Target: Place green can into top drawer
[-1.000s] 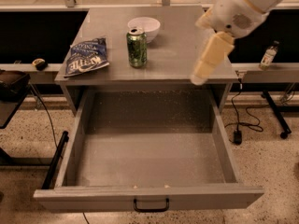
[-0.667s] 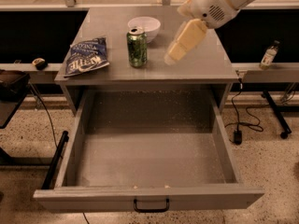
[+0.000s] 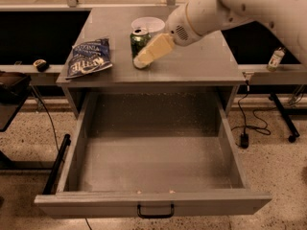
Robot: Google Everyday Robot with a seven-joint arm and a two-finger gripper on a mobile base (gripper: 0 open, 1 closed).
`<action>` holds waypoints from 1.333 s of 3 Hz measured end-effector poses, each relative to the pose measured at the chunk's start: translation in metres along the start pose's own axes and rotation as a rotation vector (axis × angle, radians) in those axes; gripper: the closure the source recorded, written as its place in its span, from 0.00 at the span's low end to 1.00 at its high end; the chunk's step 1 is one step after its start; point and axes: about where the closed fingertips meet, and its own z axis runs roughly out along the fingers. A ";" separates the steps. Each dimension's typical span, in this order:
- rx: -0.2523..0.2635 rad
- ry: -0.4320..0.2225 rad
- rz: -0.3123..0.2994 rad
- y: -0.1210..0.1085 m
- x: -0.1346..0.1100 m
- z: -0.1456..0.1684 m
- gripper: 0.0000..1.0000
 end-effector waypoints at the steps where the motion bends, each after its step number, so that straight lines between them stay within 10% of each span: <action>1: 0.047 -0.077 0.043 0.003 -0.016 0.034 0.00; 3: 0.165 -0.242 0.049 -0.027 -0.066 0.073 0.00; 4: 0.141 -0.260 0.085 -0.033 -0.066 0.096 0.00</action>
Offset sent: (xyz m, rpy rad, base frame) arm 0.0698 0.0779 0.0268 0.2534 -0.2536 -0.1531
